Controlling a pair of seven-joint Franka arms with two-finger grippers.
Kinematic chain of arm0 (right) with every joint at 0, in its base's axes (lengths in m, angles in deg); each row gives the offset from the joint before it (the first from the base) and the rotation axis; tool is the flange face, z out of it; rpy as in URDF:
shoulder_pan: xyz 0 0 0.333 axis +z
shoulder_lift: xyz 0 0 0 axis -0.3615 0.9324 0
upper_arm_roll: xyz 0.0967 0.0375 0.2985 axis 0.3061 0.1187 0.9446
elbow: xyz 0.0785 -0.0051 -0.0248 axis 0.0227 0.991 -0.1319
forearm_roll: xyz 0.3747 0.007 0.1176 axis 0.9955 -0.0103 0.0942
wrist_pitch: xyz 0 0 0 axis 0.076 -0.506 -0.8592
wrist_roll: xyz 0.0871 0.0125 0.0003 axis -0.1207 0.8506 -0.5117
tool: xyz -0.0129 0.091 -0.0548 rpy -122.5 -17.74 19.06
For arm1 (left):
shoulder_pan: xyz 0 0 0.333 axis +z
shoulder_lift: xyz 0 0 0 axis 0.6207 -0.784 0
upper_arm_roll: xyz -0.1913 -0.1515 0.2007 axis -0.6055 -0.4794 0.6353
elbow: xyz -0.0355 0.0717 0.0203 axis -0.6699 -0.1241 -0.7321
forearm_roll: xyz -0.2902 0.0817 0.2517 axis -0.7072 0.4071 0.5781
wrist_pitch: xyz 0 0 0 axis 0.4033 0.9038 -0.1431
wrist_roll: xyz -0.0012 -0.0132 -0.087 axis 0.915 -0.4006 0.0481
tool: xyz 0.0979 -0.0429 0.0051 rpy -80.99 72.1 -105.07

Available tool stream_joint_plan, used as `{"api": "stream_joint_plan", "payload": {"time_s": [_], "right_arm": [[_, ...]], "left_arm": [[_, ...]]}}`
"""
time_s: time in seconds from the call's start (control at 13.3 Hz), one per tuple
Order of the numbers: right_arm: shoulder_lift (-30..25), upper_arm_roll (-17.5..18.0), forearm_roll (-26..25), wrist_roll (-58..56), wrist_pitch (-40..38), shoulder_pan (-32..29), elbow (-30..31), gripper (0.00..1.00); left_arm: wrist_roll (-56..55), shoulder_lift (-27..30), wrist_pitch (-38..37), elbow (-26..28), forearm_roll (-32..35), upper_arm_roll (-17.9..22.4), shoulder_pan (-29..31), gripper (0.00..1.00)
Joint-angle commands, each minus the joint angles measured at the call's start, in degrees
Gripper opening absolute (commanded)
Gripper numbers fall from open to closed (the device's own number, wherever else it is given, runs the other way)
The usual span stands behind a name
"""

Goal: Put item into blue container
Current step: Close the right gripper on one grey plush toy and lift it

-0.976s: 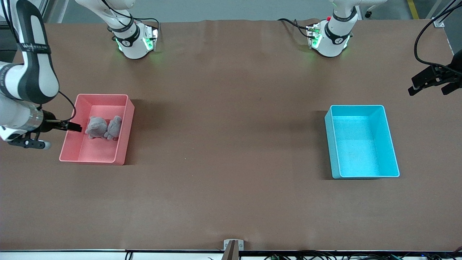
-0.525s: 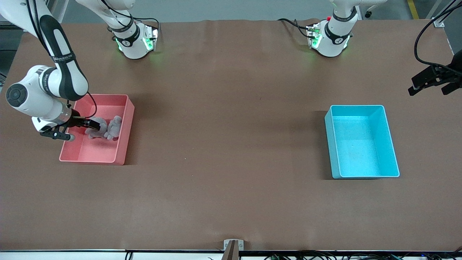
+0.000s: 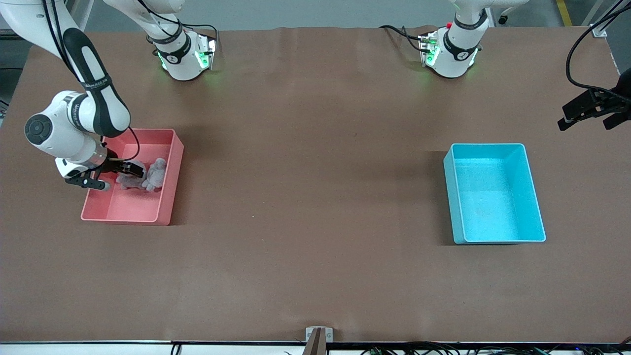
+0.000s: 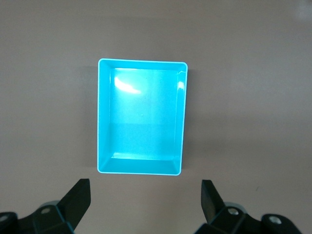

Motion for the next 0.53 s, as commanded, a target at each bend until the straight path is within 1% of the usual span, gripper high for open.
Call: {"api": "stream_joint_plan", "payload": {"time_s": [0.0,0.45], "right_arm": [[1.58,0.77,1.48,0.48,2.21,-0.69,0.64,1.00],[3.52,0.86,1.57,0.56,3.36,-0.60,0.64,1.00]], "left_arm": [[0.02,0.66,0.24,0.09,-0.47,0.14,0.04,1.00],[0.02,0.66,0.24,0.09,-0.47,0.23,0.04,1.00]]}}
